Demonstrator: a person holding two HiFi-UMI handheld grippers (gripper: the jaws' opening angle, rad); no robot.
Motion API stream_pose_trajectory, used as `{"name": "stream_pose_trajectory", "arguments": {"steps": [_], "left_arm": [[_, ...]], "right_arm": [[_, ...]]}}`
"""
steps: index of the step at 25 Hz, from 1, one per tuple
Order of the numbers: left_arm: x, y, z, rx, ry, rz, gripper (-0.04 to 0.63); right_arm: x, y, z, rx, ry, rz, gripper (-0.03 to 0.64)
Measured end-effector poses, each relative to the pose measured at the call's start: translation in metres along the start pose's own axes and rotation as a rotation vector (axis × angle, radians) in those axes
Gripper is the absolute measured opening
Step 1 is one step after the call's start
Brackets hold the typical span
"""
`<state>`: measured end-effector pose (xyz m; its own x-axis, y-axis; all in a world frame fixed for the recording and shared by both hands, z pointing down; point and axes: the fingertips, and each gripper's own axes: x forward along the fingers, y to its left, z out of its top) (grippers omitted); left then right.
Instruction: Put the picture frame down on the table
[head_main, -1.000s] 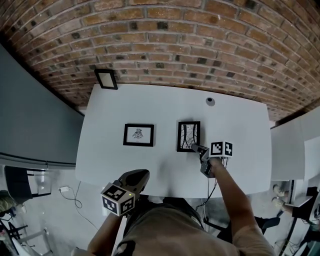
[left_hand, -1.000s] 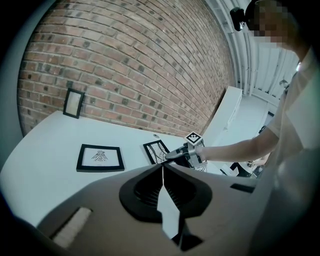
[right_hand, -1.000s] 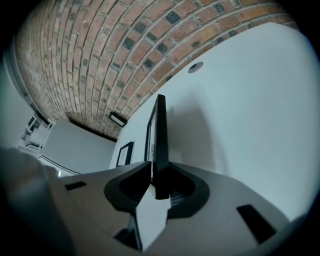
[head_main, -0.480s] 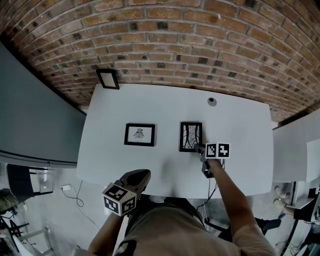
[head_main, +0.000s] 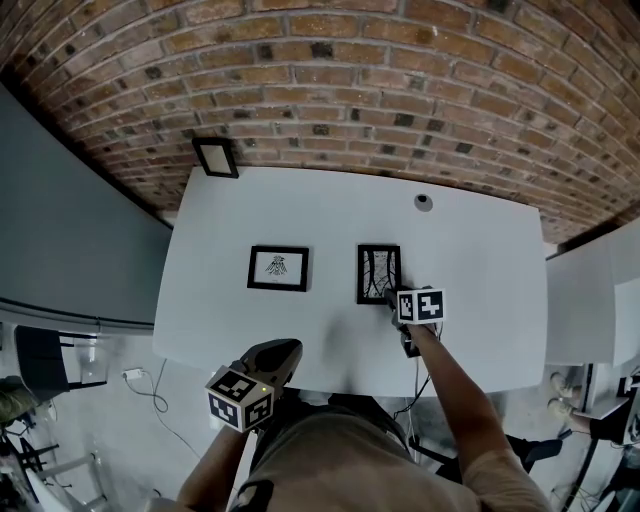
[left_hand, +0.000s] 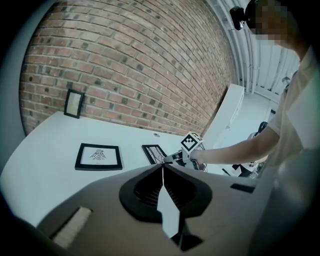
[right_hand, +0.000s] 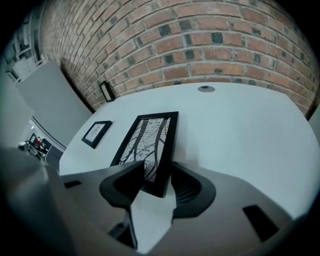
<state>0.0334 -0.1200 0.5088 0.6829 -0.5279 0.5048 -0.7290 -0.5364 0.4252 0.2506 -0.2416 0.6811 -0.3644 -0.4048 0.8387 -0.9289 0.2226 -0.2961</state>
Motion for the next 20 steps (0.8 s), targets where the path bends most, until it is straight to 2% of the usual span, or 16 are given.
{"name": "stream_pose_trajectory", "arguments": {"steps": [7,20], "left_arm": [[-0.0002,-0.0017,-0.0021,0.0,0.001,0.002,0.009],[-0.0068,0.0002,-0.0035,-0.006,-0.013,0.004,0.009]], "right_arm": [[0.0003,0.0004,-0.0005,-0.016,-0.011,-0.029,0.158],[-0.0006,-0.0002,-0.0005,0.017,-0.03,-0.045,0.158]]}}
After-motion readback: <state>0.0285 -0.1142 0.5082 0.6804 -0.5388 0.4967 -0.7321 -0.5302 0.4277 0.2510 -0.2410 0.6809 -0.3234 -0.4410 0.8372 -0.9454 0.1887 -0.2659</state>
